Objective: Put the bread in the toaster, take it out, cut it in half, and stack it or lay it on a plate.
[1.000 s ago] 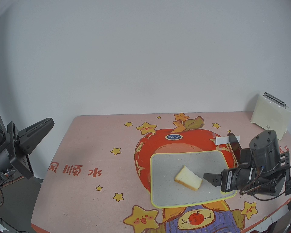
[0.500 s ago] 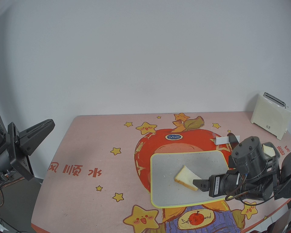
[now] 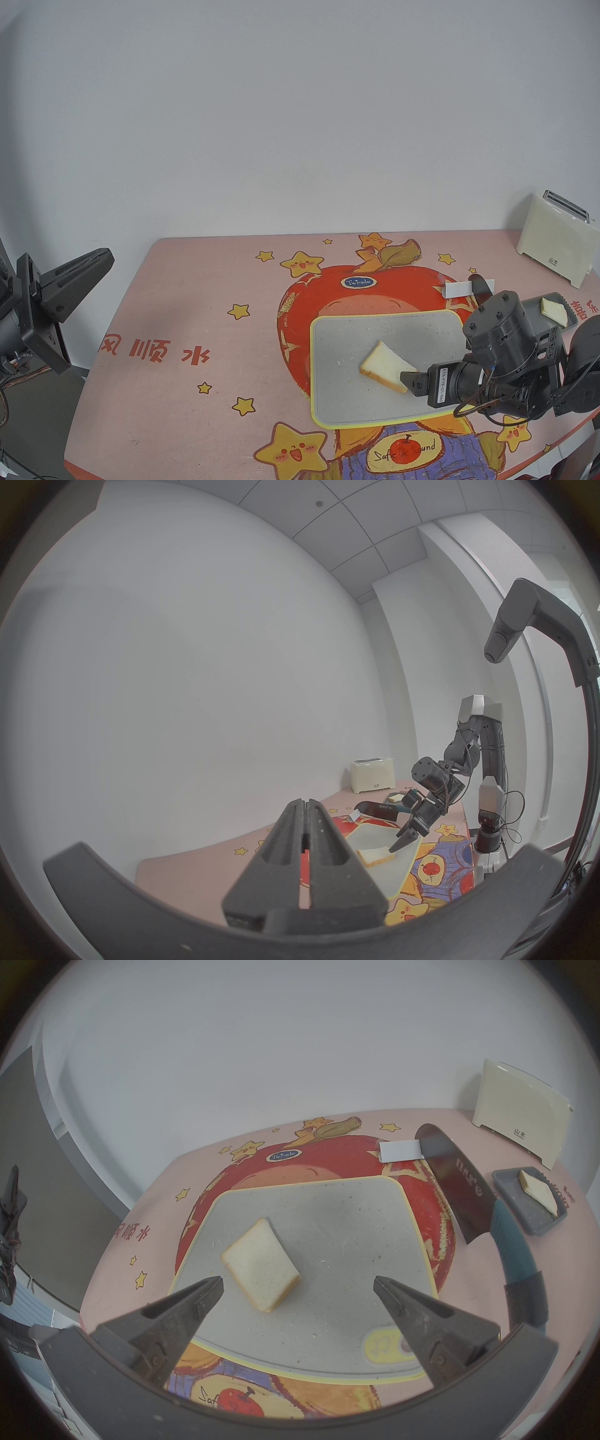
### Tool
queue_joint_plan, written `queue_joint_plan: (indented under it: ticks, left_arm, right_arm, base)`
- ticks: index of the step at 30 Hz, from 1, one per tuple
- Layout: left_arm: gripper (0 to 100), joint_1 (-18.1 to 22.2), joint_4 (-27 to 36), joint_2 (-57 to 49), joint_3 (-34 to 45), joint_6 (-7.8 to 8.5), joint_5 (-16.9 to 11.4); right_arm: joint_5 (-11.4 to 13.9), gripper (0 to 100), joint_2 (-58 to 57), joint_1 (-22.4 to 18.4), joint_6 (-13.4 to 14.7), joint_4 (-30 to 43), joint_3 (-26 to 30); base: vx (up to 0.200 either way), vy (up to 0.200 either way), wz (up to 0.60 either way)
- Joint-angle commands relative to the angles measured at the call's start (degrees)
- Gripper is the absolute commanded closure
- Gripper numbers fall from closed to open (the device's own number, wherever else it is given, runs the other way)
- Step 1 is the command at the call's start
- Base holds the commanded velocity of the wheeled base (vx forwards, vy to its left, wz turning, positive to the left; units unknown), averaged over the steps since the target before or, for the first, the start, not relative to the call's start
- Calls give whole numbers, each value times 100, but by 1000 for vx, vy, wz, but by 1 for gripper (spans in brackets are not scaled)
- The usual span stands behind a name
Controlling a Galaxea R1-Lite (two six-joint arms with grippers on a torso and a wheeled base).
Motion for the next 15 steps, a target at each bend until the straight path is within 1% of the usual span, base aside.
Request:
queue_joint_plan:
  ticks: [1,6,7,15]
  left_arm:
    - [100,-1,-2,6,10,-2,1]
    - [100,-1,-2,6,10,-2,1]
    - [100,-1,-2,6,10,-2,1]
    - [100,-1,-2,6,10,-2,1]
  right_arm:
    - [-1,0,6,51,3,-4,6]
    - [-9,0,50,95,3,-4,6]
    - [-9,100,50,95,12,-4,15]
    - [-1,100,94,183,12,49,24]
  base:
    - [0,0,0]
    - [0,0,0]
    - [0,0,0]
    - [0,0,0]
